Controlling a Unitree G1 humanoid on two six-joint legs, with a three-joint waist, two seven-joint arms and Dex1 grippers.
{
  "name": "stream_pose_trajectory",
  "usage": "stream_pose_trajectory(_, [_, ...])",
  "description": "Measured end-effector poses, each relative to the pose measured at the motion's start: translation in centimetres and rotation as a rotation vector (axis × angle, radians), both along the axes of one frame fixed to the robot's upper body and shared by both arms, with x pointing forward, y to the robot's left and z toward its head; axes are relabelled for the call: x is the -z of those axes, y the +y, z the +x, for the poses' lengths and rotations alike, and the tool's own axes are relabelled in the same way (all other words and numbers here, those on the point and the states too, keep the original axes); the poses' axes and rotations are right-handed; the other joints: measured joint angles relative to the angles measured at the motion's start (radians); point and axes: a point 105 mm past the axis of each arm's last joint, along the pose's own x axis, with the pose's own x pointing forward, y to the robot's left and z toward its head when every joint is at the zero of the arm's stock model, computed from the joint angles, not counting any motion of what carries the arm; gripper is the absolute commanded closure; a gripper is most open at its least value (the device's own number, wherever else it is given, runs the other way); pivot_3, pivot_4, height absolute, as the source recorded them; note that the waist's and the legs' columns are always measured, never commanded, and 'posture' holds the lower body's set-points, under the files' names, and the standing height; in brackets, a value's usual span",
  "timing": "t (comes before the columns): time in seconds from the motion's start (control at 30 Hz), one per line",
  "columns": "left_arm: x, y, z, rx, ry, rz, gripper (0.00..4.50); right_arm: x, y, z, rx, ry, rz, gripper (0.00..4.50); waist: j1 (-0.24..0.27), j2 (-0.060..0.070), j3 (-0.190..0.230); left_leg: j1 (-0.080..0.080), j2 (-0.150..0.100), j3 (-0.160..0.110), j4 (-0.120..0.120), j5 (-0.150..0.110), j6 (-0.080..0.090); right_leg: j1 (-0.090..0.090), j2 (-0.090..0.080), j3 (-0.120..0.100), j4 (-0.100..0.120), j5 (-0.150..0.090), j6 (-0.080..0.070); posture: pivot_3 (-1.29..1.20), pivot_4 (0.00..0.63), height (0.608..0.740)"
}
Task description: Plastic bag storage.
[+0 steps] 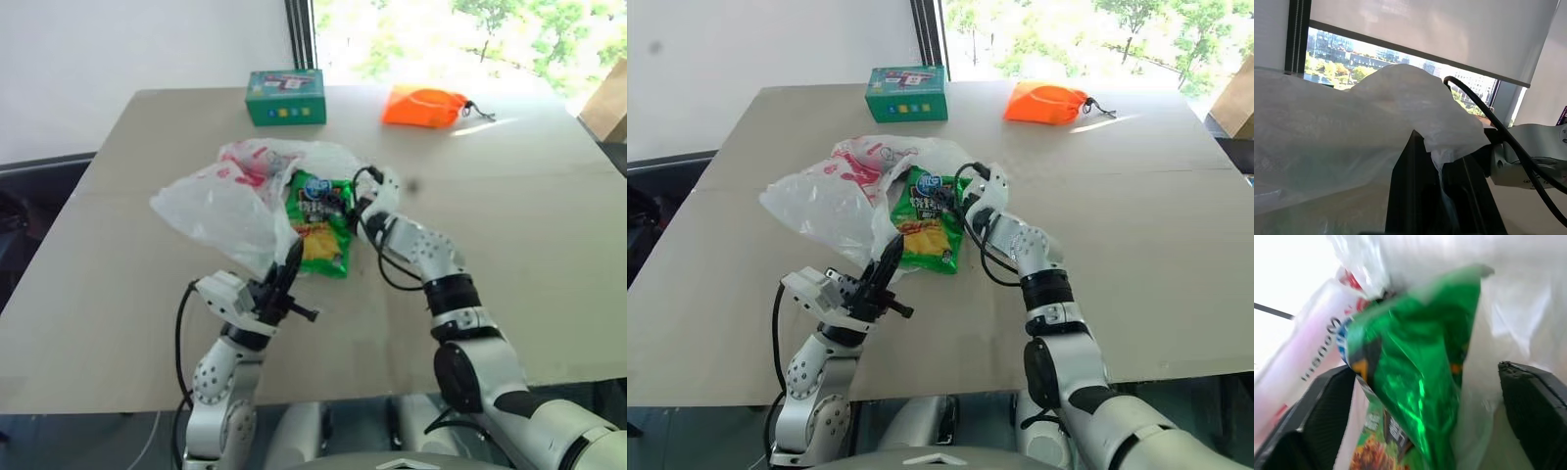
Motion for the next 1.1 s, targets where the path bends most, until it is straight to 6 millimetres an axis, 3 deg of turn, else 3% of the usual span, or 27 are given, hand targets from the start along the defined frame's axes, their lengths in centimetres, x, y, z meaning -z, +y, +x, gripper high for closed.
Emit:
stream_pose_trajectory(0.07, [0.0, 0.0, 0.0, 0.000, 0.001, 0.000, 4.50, -2.0, 1.8, -1.3, -0.121, -0.170, -0.032, 0.04, -0.005, 0.000, 0.000, -0.001, 0.001, 0.001, 0.000, 0.000, 0.000, -0.002, 0.001, 0.002, 0.000, 0.000, 0.000, 0.00, 0.150, 0.740])
stream_pose_trajectory(0.1, [-0.1, -0.1, 0.1, 0.001, -0.002, -0.001, 4.50, -3.6, 2.2, -2.7, -0.239, -0.322, -0.071, 0.04, -0.003, 0.000, 0.000, -0.001, 0.001, 0.000, 0.000, 0.000, 0.000, -0.002, 0.001, 0.001, -0.001, 0.000, 0.000, 0.00, 0.150, 0.740])
stream_pose_trajectory(0.13, [-0.1, 0.0, 0.1, -0.001, -0.002, -0.001, 4.50, -3.9, 2.2, -3.0, -0.269, -0.356, -0.079, 0.04, 0.003, 0.000, 0.000, -0.001, 0.001, -0.001, 0.000, 0.000, 0.000, -0.001, 0.001, 0.000, -0.001, 0.000, 0.000, 0.00, 0.150, 0.740])
stream_pose_trajectory(0.2, [0.0, 0.1, 0.1, -0.007, 0.000, 0.000, 4.50, -4.1, 0.8, -4.0, -0.353, -0.445, -0.128, 0.04, 0.014, -0.001, -0.001, -0.002, 0.000, -0.003, 0.000, 0.000, 0.000, 0.001, -0.001, -0.003, -0.003, 0.000, 0.000, 0.00, 0.150, 0.740])
stream_pose_trajectory(0.37, [0.0, 0.2, 0.1, -0.009, 0.001, 0.005, 4.50, -1.8, -4.6, -4.5, -0.440, -0.490, -0.303, 0.04, 0.023, -0.001, 0.000, -0.002, -0.002, -0.002, 0.001, 0.000, 0.000, 0.002, -0.003, -0.003, -0.003, 0.000, 0.000, 0.00, 0.150, 0.740])
stream_pose_trajectory(0.57, [0.0, 0.1, 0.2, -0.001, 0.001, 0.010, 4.50, -3.1, -6.7, -3.5, -0.361, -0.646, -0.396, 0.04, 0.011, -0.001, 0.000, -0.001, 0.001, -0.003, 0.000, 0.000, 0.000, 0.001, 0.000, -0.003, -0.001, 0.000, 0.000, 0.00, 0.150, 0.740])
stream_pose_trajectory(0.7, [0.1, 0.2, 0.2, 0.000, 0.002, 0.020, 4.50, -4.1, -8.0, -1.5, -0.238, -0.742, -0.491, 0.04, 0.010, -0.001, 0.000, -0.001, -0.001, -0.001, 0.001, 0.000, 0.000, 0.001, -0.002, -0.001, -0.002, 0.000, 0.000, 0.00, 0.150, 0.740])
stream_pose_trajectory(0.87, [0.0, 0.2, 0.3, 0.004, 0.002, 0.024, 4.50, -4.1, -8.4, 0.7, -0.129, -0.741, -0.545, 0.04, 0.010, -0.001, 0.000, -0.001, 0.000, -0.002, 0.001, 0.000, -0.001, 0.001, -0.001, -0.002, -0.002, 0.000, 0.000, 0.00, 0.150, 0.740])
stream_pose_trajectory(1.0, [0.0, 0.3, 0.4, 0.003, 0.001, 0.029, 4.50, -2.8, -8.7, 2.1, -0.084, -0.714, -0.624, 0.04, 0.010, -0.001, 0.000, -0.001, 0.000, -0.001, 0.001, 0.001, -0.002, 0.001, -0.002, -0.001, -0.002, 0.000, 0.000, 0.00, 0.150, 0.740])
stream_pose_trajectory(1.1, [0.0, 0.2, 0.4, 0.006, 0.006, 0.033, 4.50, -1.5, -8.8, 2.7, -0.068, -0.677, -0.655, 0.92, 0.010, -0.001, 0.000, -0.001, 0.000, -0.001, 0.001, 0.001, -0.002, 0.001, -0.002, -0.001, -0.002, 0.000, 0.000, 0.00, 0.150, 0.740])
